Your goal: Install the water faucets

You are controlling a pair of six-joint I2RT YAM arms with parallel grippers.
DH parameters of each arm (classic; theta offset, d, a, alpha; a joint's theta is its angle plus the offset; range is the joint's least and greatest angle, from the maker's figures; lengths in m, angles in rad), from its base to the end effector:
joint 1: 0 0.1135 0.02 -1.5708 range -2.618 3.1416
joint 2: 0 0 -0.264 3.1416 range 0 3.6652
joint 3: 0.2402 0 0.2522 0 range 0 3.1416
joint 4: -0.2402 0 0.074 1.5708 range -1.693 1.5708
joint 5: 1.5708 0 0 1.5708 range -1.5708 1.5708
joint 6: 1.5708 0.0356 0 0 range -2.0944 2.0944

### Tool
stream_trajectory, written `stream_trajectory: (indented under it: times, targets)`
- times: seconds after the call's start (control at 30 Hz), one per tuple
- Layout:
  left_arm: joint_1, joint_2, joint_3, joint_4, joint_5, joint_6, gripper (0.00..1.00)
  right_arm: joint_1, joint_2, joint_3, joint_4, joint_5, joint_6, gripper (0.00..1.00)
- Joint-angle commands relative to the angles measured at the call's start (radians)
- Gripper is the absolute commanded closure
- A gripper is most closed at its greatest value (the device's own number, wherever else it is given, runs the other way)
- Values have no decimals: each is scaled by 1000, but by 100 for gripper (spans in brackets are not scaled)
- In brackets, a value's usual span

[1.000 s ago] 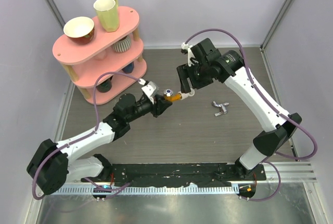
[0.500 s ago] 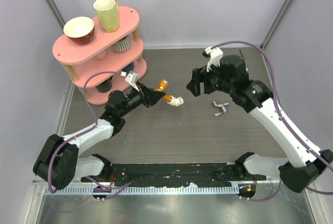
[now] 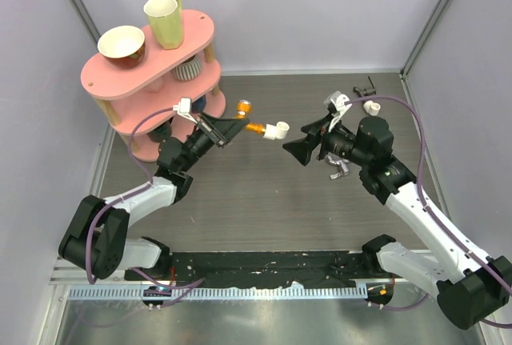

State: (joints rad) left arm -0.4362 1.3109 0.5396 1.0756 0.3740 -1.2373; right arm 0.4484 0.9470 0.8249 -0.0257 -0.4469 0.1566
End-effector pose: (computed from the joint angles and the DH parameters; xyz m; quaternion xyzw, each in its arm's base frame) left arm 0.2409 -0.1266 0.2730 -0.0887 0.5939 -0.6618 0.4489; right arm 0.1926 0.1098 0.3419 -0.2505 0.7097 0.3499 0.5578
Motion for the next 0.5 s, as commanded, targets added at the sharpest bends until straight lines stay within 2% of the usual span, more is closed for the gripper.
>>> stream_trajectory:
  times: [0.0, 0.47]
  targets:
    - [7, 10, 82, 198, -21, -178, 100, -16, 24, 74, 133, -173, -31, 9]
    - [5, 16, 134, 218, 9, -212, 100, -31, 139, 209, 176, -280, -8, 18]
